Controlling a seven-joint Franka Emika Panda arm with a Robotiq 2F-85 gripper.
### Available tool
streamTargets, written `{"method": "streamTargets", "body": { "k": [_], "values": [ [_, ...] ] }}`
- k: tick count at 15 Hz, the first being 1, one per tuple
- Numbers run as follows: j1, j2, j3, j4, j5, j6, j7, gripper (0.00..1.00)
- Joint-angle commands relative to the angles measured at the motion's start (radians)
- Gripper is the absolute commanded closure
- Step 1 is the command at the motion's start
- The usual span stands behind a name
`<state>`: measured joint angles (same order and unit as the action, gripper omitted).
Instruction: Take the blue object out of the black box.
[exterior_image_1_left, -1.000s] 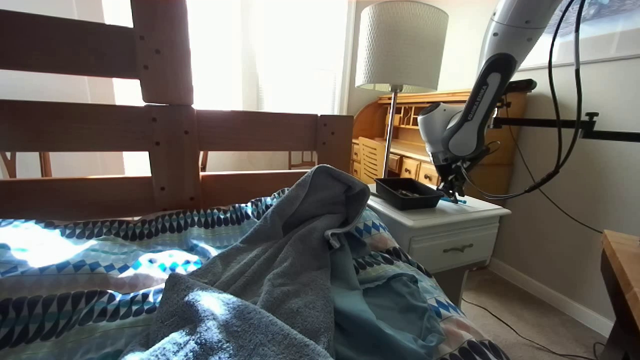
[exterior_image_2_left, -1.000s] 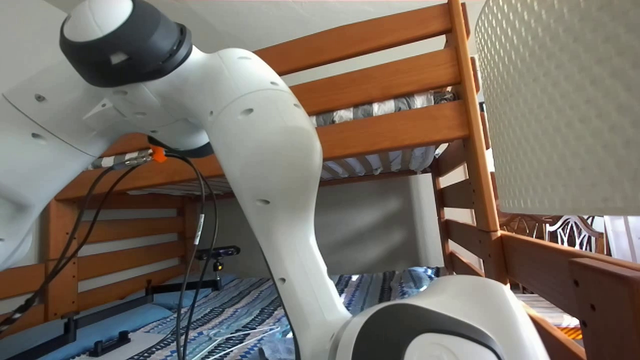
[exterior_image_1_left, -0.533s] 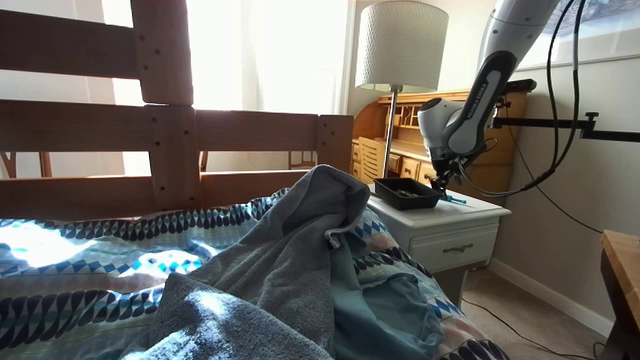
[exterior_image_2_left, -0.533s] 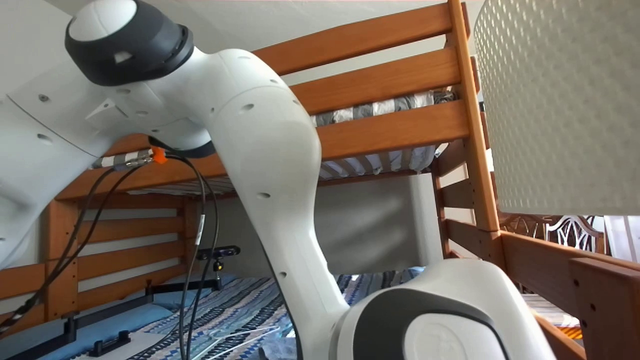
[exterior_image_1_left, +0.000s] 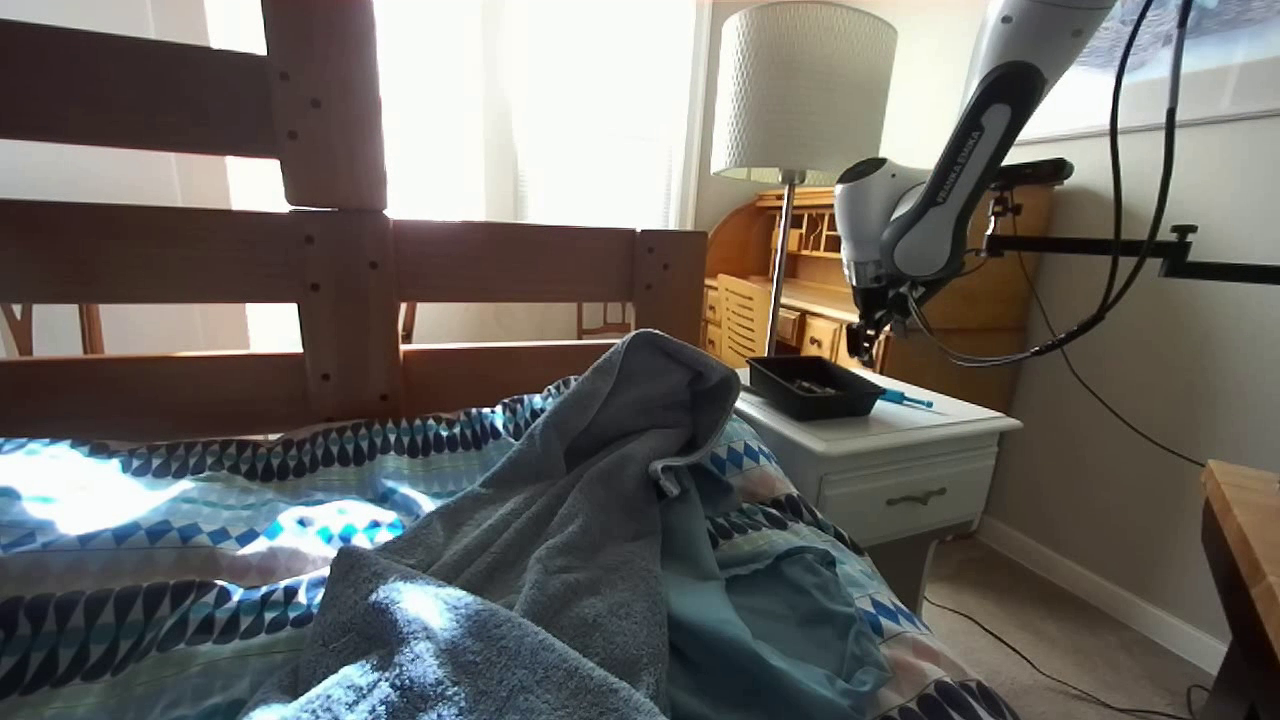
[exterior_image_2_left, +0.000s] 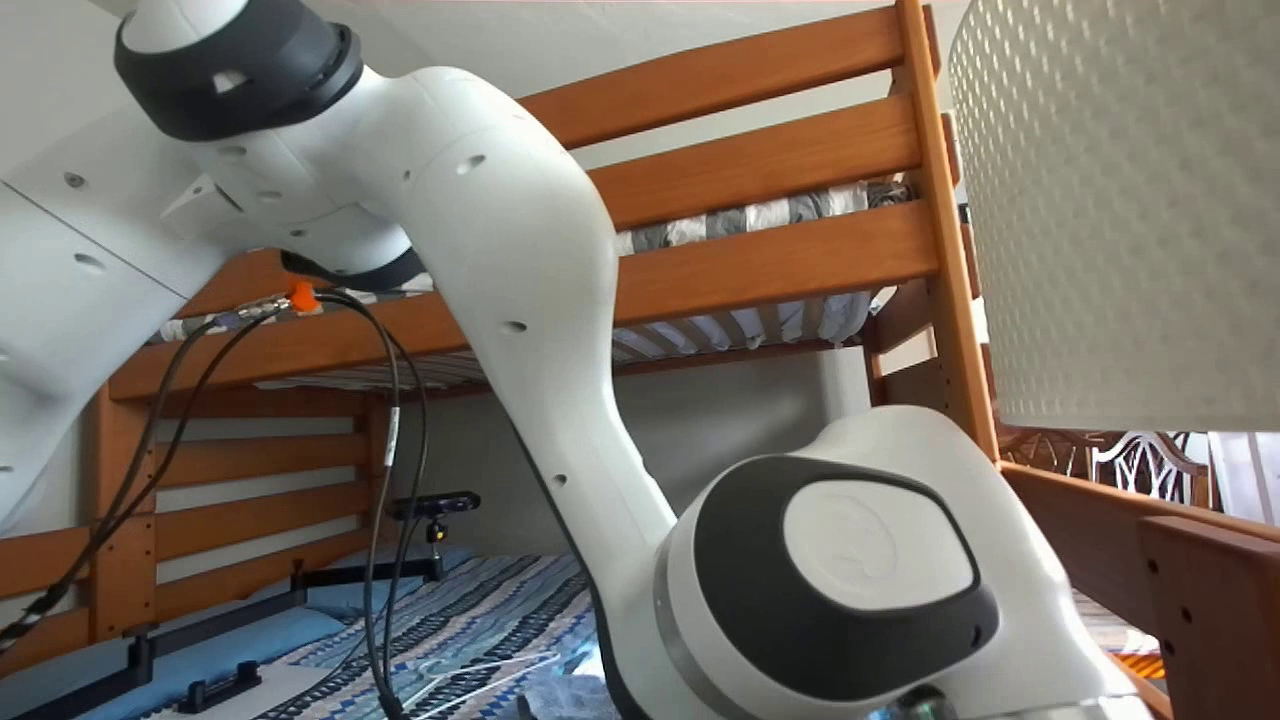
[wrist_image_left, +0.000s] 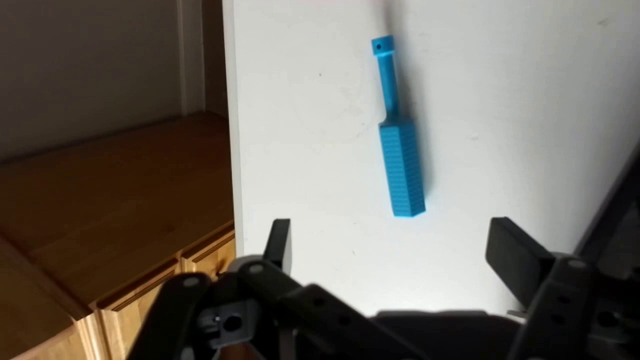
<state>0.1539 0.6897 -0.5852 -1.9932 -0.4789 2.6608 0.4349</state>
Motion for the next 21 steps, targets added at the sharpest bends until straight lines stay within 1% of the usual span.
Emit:
{"method": "streamTargets", "body": {
  "k": [1, 3, 5, 7, 11, 14, 18, 20, 21],
  "values": [
    [0.028, -0.117, 0.007, -0.089, -0.008, -0.042, -0.001, 0.0],
    [0.036, -0.163, 0.024, -0.12, 0.0, -0.082, 0.014, 0.0],
    [0.049, -0.208, 0.046, -0.141, 0.011, -0.172, 0.067, 0.0],
    [0.034, -0.253, 0.091, -0.161, 0.019, -0.231, 0.113, 0.0],
    [-0.001, -0.355, 0.19, -0.221, 0.065, -0.296, 0.195, 0.0],
    [-0.037, -0.438, 0.267, -0.269, 0.141, -0.333, 0.213, 0.0],
    [-0.073, -0.56, 0.335, -0.333, 0.19, -0.338, 0.227, 0.0],
    [-0.095, -0.621, 0.367, -0.351, 0.215, -0.35, 0.213, 0.0],
    [-0.108, -0.65, 0.384, -0.357, 0.245, -0.352, 0.198, 0.0]
  ]
}}
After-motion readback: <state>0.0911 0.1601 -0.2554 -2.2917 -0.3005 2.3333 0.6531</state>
